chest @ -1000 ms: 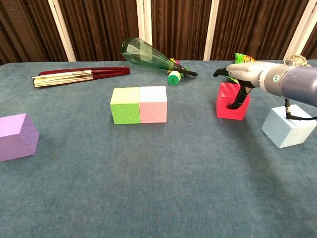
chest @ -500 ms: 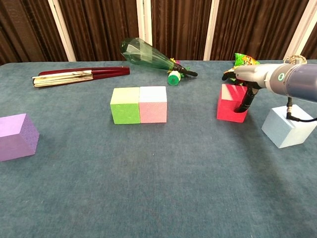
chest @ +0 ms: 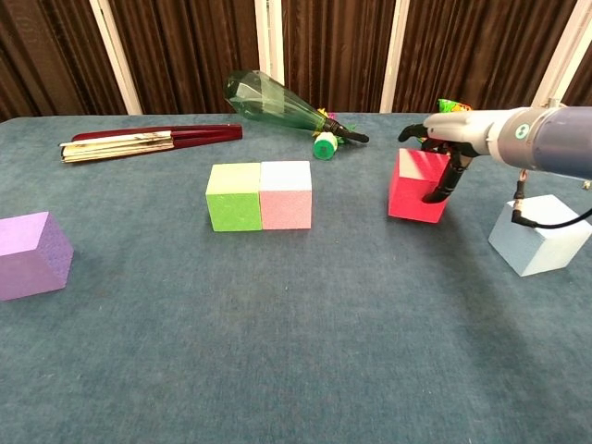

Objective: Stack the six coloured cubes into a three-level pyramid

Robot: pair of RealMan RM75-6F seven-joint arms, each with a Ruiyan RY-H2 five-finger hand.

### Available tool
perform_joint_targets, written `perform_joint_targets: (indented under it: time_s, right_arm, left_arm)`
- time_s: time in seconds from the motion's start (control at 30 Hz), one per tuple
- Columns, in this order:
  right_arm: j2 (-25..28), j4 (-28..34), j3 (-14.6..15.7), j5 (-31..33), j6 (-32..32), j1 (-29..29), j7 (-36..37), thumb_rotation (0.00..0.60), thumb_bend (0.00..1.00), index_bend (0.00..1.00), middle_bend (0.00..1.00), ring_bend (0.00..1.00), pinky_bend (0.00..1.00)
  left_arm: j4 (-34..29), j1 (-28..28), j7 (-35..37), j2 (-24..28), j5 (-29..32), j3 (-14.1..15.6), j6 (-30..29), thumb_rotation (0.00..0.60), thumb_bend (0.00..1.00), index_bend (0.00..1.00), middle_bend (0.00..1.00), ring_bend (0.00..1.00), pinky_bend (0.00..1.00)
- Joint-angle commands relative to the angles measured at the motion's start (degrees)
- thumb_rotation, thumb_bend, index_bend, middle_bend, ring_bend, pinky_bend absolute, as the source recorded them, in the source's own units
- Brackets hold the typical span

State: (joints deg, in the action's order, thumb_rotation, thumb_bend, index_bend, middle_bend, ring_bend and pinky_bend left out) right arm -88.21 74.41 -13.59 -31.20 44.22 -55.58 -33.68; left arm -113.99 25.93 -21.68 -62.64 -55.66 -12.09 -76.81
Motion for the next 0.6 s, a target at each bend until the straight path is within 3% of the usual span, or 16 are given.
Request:
perform_joint_targets:
  time_s: [0.03,0.17,0.6]
  right_arm:
    - [0.7,-0.5,0.1,-1.9,-3.7,-1.6,1.0,0.6,0.29,0.0,0.45,0.38,0.0]
    - [0.8,-1.6,0.1,-4.8,-7.0,-2.8,3.0,0.6,0.29,0.0,0.45,0.38,0.0]
    - [-2.8,-6.5,0.6,-9.9,-9.4,-5.5,7.6,0.6,0.29,0.0,0.45,0.38,0.0]
  left_arm:
    - [0.1,0.0,0.0,0.0,0.1,-0.1,0.0,0.6,0.07,0.0,0.0,0.0,0.0]
    - [0.3,0.0,0.1,0.0,0.5,-0.3,0.1,0.6,0.07,0.0,0.0,0.0,0.0]
    - [0.8,0.0,0.7,0.3,1.5,-1.1,0.2,0.6,0.07,0.0,0.0,0.0,0.0]
